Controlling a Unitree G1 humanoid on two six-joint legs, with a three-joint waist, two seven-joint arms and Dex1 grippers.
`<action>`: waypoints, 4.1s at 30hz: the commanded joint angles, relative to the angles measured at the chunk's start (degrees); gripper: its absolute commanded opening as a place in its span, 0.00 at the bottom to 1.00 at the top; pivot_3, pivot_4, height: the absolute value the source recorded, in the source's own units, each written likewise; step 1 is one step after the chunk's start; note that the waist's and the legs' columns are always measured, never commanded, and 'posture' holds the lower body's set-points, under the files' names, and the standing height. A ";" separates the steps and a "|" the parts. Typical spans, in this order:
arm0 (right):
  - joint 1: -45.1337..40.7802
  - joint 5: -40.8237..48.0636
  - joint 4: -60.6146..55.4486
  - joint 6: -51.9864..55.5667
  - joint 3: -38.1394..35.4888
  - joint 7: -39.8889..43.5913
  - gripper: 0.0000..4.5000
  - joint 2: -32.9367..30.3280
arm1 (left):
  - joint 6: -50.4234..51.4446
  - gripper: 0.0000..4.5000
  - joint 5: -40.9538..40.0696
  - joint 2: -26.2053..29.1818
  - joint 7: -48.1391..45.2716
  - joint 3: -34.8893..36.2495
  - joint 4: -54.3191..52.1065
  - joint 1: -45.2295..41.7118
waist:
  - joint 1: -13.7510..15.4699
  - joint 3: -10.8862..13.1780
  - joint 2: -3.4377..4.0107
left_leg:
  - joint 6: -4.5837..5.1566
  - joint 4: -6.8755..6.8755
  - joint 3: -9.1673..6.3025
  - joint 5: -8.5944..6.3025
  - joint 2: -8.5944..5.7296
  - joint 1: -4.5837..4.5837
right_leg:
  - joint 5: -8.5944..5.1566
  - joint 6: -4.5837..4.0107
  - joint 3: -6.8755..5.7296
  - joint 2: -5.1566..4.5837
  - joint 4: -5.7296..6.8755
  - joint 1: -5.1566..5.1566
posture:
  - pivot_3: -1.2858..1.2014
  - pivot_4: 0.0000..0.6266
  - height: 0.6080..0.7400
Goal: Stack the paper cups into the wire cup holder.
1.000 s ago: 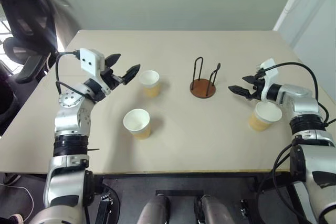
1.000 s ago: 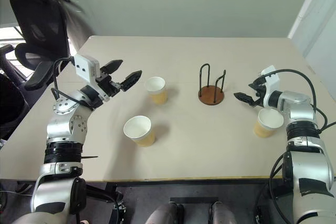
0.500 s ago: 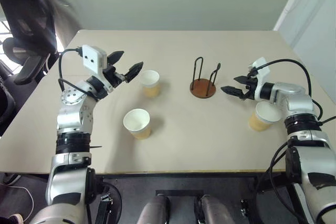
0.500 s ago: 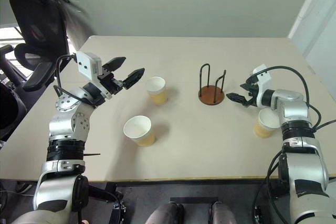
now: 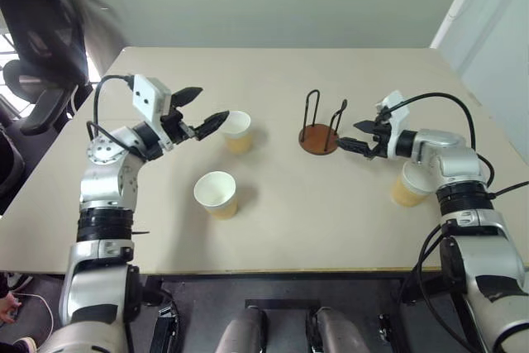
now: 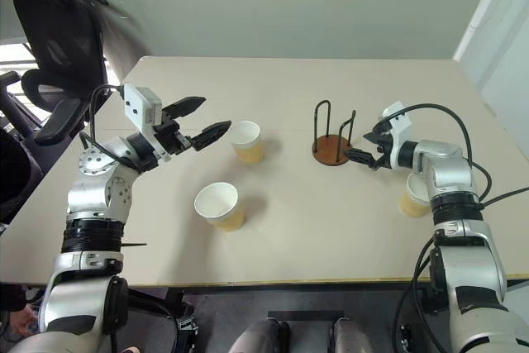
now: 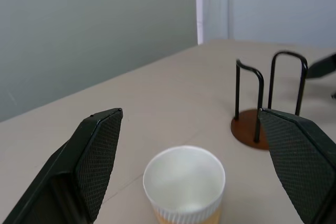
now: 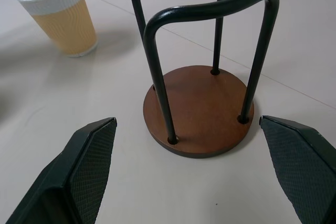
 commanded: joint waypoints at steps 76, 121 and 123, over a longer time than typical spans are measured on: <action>0.24 3.35 -4.94 -6.35 1.87 6.64 0.00 2.07 | 9.40 1.00 -7.14 5.64 -16.11 0.89 0.57 -3.75 | -0.17 0.00 0.00 | -0.10 -0.04 -0.01 0.05 0.00 -0.12 | 0.00 0.00 0.01 0.01 -0.08 -0.12 | 0.52 0.24 1.00; 6.73 5.66 -17.37 -3.64 11.63 21.53 0.00 -4.17 | 9.93 1.00 -7.24 6.49 -15.85 1.07 -0.89 -2.66 | -0.27 0.00 0.00 | 0.21 -0.03 -0.02 0.24 0.00 -0.15 | 0.02 0.04 0.01 0.01 -0.04 -0.12 | 0.52 0.24 1.00; 6.67 5.45 -17.29 -3.86 11.93 21.70 0.00 -4.06 | 10.00 1.00 -7.28 6.53 -15.78 1.08 -0.99 -2.60 | -0.29 0.00 0.00 | 0.21 -0.03 -0.02 0.24 0.00 -0.15 | 0.02 0.04 0.01 0.01 -0.03 -0.12 | 0.52 0.24 1.00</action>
